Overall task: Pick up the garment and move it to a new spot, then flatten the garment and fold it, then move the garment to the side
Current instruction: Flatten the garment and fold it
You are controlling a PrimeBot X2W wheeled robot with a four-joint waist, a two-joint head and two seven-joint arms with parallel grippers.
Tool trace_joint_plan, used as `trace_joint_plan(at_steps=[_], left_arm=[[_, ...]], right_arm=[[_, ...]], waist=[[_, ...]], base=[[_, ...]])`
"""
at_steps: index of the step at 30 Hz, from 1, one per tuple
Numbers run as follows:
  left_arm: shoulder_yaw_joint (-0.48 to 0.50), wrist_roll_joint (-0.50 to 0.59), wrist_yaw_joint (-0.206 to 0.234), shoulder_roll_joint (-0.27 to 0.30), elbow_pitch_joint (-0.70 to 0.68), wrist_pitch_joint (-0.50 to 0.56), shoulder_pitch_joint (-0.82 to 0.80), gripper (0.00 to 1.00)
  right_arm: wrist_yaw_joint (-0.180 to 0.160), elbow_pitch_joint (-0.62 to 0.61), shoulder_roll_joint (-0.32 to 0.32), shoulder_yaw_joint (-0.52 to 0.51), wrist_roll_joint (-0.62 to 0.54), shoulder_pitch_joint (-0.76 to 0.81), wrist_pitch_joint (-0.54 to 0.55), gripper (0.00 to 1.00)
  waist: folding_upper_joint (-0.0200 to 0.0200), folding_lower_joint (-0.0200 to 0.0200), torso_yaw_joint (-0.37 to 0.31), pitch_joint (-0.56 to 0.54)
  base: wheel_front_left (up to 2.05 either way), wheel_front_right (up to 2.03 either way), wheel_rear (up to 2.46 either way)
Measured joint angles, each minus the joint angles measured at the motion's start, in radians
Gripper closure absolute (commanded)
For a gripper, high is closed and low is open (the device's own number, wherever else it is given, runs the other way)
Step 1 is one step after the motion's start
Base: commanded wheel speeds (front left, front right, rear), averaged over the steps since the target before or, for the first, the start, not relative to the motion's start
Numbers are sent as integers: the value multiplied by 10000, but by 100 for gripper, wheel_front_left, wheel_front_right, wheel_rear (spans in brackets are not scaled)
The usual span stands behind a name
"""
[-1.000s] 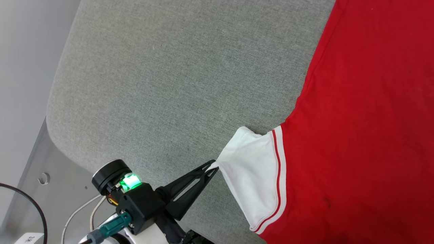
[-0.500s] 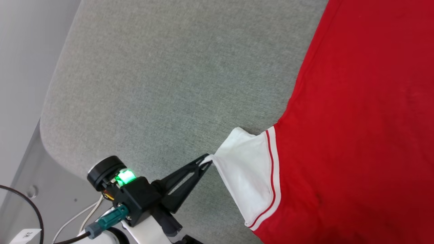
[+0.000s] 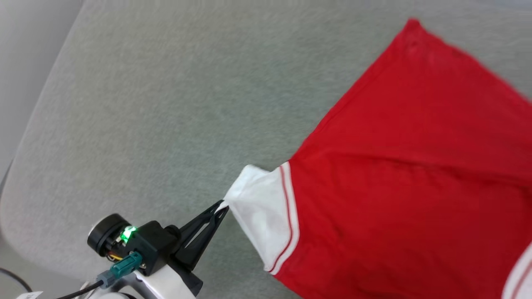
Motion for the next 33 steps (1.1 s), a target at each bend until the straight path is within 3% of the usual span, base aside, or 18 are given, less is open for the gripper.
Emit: trace_joint_plan(at_steps=[9,14,24,25,26,33], left_arm=[[25,-477,196,-38,629,-255,639,100],[115,-750,351,-59,830,-414,955,100],[29,-905,351,-228,1197,-581,1167,100],[2,-905,349,-242,1206,-581,1179,100],[-6,-909,349,-247,1210,-579,1182,100],[-59,-899,336,-209,1104,-523,1201,100]], right_arm=[[-2,-1691,901,-224,748,2946,-617,100],[0,-2397,1743,-401,917,4126,-961,100],[-2,-2391,2562,-268,970,5765,-1814,100],[-2,-2316,2562,-263,968,5823,-1988,80],[-2,-2238,2569,-259,968,5838,-2188,0],[-2,-2182,2290,0,1404,5506,-2993,0]], waist=[[0,-1,-1267,-1285],[0,-1,-1870,-1853],[0,-2,-2459,-2457],[0,-2,-2460,-2481],[0,-1,-2456,-2502],[0,-1,-2271,-2581]], base=[[0,0,0],[0,0,0],[0,0,0],[0,0,0],[0,0,0],[0,0,0]])
